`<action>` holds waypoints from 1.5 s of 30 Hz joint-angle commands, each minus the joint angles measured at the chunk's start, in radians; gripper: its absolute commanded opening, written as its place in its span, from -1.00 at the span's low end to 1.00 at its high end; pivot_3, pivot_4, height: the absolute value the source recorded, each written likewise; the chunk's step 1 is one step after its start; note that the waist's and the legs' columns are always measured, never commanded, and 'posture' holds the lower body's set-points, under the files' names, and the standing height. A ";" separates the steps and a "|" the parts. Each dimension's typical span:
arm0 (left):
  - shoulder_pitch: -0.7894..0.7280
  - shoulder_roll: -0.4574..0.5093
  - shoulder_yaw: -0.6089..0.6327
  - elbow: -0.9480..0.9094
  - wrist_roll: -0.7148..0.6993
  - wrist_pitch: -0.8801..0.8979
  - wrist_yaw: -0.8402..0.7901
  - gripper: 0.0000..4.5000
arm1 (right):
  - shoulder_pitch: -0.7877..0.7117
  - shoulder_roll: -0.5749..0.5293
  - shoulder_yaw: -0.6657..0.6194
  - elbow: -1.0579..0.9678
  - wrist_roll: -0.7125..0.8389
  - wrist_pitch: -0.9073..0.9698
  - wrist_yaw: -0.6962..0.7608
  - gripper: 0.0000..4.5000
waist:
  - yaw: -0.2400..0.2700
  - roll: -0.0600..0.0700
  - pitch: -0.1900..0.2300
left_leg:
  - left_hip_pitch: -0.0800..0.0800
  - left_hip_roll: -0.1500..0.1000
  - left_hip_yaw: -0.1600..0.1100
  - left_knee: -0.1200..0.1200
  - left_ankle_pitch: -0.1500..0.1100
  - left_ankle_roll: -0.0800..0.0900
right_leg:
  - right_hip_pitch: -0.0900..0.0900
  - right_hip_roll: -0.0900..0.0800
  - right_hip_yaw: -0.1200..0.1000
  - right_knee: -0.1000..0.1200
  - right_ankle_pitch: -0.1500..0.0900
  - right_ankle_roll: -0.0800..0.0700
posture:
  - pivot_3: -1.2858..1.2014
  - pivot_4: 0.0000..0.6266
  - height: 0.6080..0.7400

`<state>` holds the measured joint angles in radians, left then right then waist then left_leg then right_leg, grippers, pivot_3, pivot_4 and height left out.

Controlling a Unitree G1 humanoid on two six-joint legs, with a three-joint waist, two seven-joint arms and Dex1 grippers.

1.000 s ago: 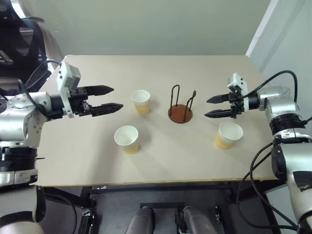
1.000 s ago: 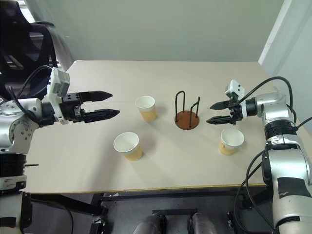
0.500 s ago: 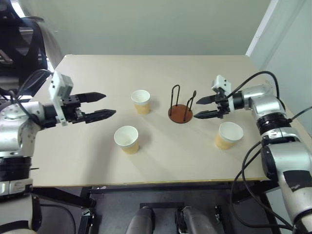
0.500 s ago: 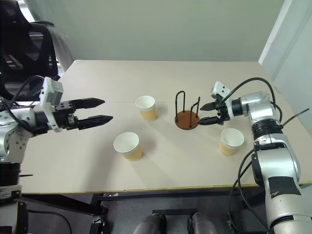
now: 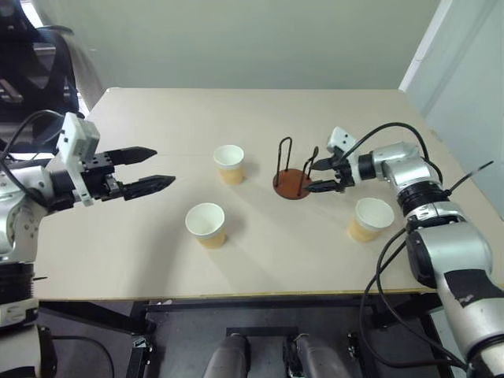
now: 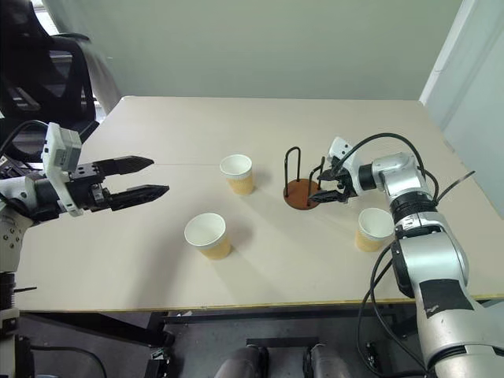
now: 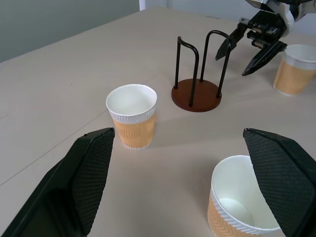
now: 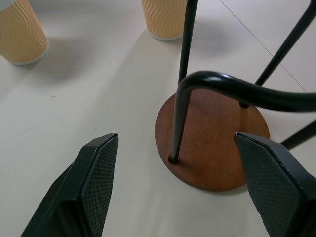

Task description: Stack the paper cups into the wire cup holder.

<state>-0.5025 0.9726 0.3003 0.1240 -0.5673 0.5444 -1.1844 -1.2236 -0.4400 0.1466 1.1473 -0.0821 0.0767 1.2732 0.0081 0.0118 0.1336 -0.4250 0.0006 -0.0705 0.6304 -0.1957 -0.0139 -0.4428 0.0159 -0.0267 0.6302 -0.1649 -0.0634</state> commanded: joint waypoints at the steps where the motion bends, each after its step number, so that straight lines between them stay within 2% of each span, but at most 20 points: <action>1: 0.000 0.024 0.040 -0.037 -0.016 0.003 0.009 0.98 | -0.039 0.001 -0.005 0.003 -0.005 -0.013 -0.019 0.69 | 0.000 0.000 0.000 | 0.000 0.000 0.000 0.000 0.000 0.000 | 0.000 0.000 0.000 0.000 0.000 0.000 | 0.03 -0.52 1.00; 12: -0.006 0.020 0.031 -0.039 -0.017 0.010 0.017 0.98 | -0.052 0.023 -0.002 0.020 -0.027 -0.001 -0.066 0.69 | 0.000 0.000 0.000 | 0.000 0.000 0.000 0.000 -0.001 -0.001 | 0.000 0.000 0.000 0.000 0.000 0.000 | 0.03 -0.52 1.00; 16: -0.005 0.021 0.031 -0.040 -0.018 0.012 0.018 1.00 | -0.051 0.025 -0.003 0.020 -0.032 0.000 -0.069 0.28 | 0.001 0.000 0.000 | -0.001 0.000 0.000 0.000 -0.001 -0.001 | 0.000 0.000 0.000 0.000 0.000 0.000 | 0.03 -0.52 1.00; 22: 0.002 0.021 0.033 -0.040 -0.019 0.014 0.018 1.00 | -0.053 0.032 -0.001 0.020 -0.040 0.004 -0.072 -0.73 | 0.000 0.000 0.000 | -0.001 0.000 0.000 0.000 -0.001 -0.001 | -0.001 0.000 0.000 0.000 0.000 0.000 | 0.03 -0.52 1.00; 24: 0.003 0.021 0.034 -0.040 -0.018 0.014 0.018 1.00 | -0.053 0.032 0.002 0.020 -0.044 0.002 -0.068 -0.99 | 0.000 0.000 0.000 | -0.001 0.000 0.000 0.000 -0.001 -0.001 | -0.001 0.000 0.000 0.000 0.000 0.000 | 0.03 -0.52 1.00; 31: 0.007 0.022 0.036 -0.037 -0.018 0.017 0.017 1.00 | -0.057 0.024 0.014 0.020 -0.050 -0.015 -0.031 -0.99 | 0.000 0.000 0.000 | -0.001 0.000 0.000 0.000 -0.001 -0.001 | -0.001 0.000 0.000 0.000 0.000 0.000 | 0.03 -0.52 1.00; 45: 0.029 0.045 0.036 -0.021 -0.019 0.030 -0.019 1.00 | -0.081 -0.054 0.048 -0.020 -0.046 -0.039 0.257 -0.99 | 0.000 0.000 0.000 | -0.002 0.000 0.000 0.000 -0.002 -0.001 | -0.002 0.000 0.000 0.000 0.000 0.000 | 0.03 -0.52 1.00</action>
<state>-0.4718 0.9949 0.3019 0.1171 -0.5706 0.5736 -1.1979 -1.2804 -0.4821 0.1849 1.1647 -0.1269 0.0498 1.4918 0.0081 0.0118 0.1336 -0.4268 0.0005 -0.0708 0.6304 -0.1972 -0.0152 -0.4444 0.0160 -0.0268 0.6301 -0.1650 -0.0636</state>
